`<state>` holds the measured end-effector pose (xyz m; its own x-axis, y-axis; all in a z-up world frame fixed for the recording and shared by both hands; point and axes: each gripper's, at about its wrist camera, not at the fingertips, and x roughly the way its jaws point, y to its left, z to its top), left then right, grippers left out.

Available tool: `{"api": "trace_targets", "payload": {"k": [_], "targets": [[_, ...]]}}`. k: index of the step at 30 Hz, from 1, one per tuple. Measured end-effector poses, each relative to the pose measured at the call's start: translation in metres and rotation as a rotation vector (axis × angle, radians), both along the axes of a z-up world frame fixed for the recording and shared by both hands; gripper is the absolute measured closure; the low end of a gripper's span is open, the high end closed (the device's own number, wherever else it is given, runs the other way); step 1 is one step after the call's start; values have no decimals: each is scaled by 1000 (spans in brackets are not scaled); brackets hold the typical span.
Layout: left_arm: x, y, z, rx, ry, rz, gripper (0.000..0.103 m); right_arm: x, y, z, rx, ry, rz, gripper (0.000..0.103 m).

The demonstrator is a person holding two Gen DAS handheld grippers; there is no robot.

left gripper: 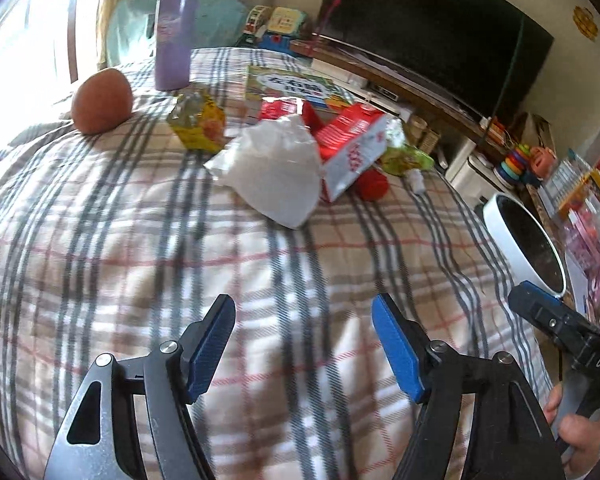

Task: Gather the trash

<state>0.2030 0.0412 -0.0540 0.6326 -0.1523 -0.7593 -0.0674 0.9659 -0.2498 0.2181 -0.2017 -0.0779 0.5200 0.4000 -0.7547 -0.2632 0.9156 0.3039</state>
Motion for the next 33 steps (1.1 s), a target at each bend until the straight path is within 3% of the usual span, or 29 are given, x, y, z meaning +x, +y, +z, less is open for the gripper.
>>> {"api": "trace_targets", "payload": {"k": [17, 22, 27, 33], "targets": [[41, 34, -5, -29, 11, -11, 28, 36, 55, -17, -76, -18, 132, 7], [57, 32, -3, -24, 6, -29, 26, 56, 74, -21, -91, -25, 168, 16], [73, 30, -3, -21, -11, -37, 24, 77, 91, -29, -133, -17, 193, 34], [89, 39, -13, -38, -17, -33, 26, 100, 102, -39, -150, -4, 208, 44]]}}
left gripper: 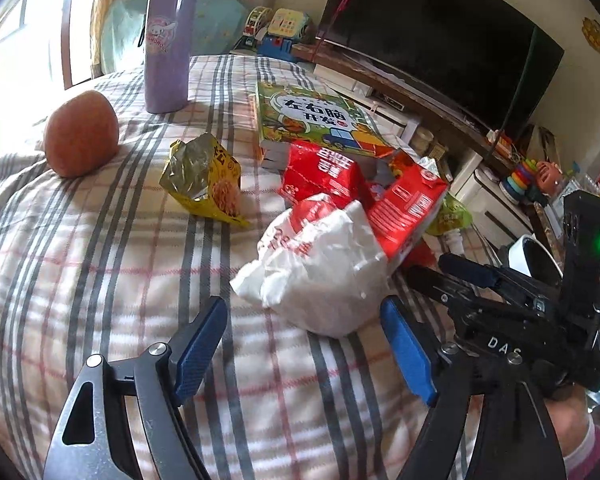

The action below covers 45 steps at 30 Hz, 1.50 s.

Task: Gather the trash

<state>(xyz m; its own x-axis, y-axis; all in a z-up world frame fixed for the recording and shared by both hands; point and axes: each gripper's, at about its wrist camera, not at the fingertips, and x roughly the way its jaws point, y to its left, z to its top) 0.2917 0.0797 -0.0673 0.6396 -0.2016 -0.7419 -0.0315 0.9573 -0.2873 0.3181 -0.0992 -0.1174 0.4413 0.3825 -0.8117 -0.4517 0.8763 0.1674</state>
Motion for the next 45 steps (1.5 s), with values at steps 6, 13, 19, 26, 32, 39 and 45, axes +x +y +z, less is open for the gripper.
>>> {"api": "trace_targets", "payload": {"k": [6, 13, 19, 26, 32, 39, 45], "targets": [[10, 5, -11, -39, 6, -23, 61, 13, 6, -4, 7, 8, 7, 63], [2, 2, -18, -48, 22, -50, 91, 2, -2, -2, 25, 15, 4, 68], [-25, 3, -16, -96, 28, -77, 98, -29, -33, 5, 53, 32, -27, 68], [-54, 8, -10, -129, 40, -124, 98, -65, -69, 13, 65, 72, -58, 68], [-66, 22, -9, -85, 42, -33, 49, -68, -72, 12, 70, 78, -80, 58], [-40, 27, -3, -99, 42, 38, 31, -59, -56, 12, 61, 46, -95, 44], [-25, 10, -13, -100, 29, 41, 32, -47, -51, 1, 47, 59, -121, 46]]}}
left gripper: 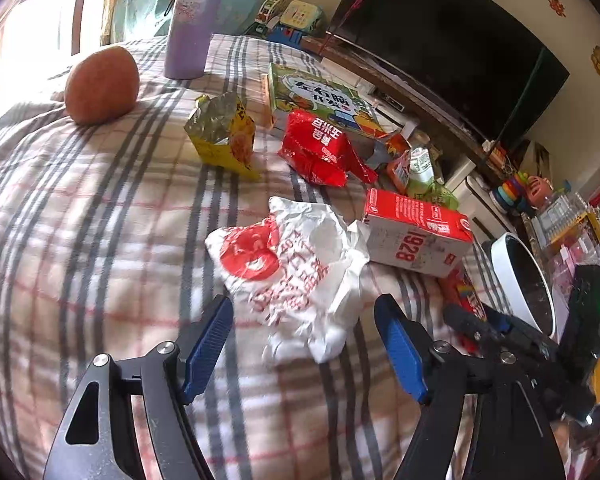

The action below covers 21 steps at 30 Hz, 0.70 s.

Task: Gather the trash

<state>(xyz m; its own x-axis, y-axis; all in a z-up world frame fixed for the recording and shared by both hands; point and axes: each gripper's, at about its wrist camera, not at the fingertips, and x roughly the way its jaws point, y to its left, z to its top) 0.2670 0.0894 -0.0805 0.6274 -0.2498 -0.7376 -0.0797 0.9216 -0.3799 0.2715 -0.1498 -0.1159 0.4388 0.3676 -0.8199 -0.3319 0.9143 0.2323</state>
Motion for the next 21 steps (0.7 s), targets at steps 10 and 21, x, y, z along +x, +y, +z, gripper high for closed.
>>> {"api": "trace_targets", "payload": {"k": [10, 21], "targets": [[-3, -14, -13, 18, -13, -76, 79, -20, -12, 3, 6, -8, 1, 67], [-29, -62, 3, 14, -33, -233, 80, -44, -45, 18, 38, -24, -55, 67]]}}
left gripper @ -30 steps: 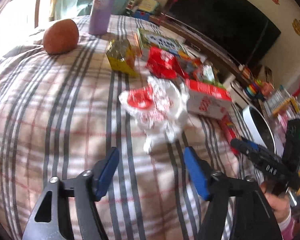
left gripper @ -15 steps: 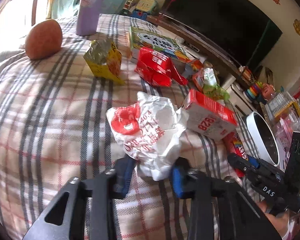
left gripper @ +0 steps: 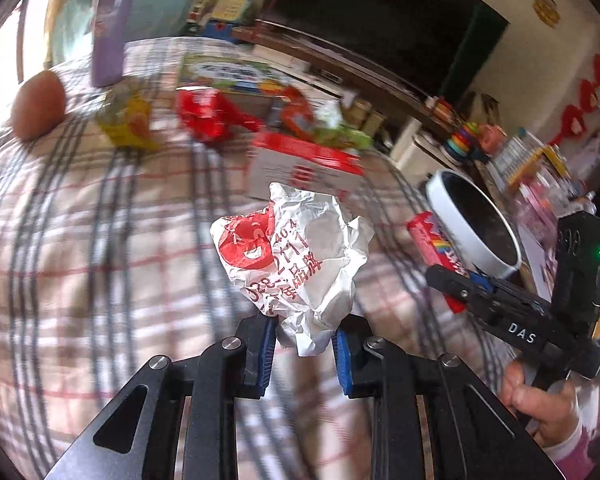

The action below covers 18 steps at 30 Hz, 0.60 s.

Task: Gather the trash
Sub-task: 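Carry the paper bag and Skittles tube with both tools over the bin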

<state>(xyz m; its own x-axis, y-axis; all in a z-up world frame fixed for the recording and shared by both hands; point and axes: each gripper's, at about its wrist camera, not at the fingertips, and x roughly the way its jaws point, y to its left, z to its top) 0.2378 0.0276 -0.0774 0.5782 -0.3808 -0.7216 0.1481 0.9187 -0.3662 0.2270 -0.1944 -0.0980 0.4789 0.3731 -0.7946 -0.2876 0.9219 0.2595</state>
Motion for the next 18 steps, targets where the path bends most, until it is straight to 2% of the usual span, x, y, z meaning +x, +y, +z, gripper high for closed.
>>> {"api": "trace_targets", "payload": {"k": [18], "targets": [[27, -77, 12, 67, -30, -180, 80, -21, -58, 28, -24, -45, -93, 67]]}}
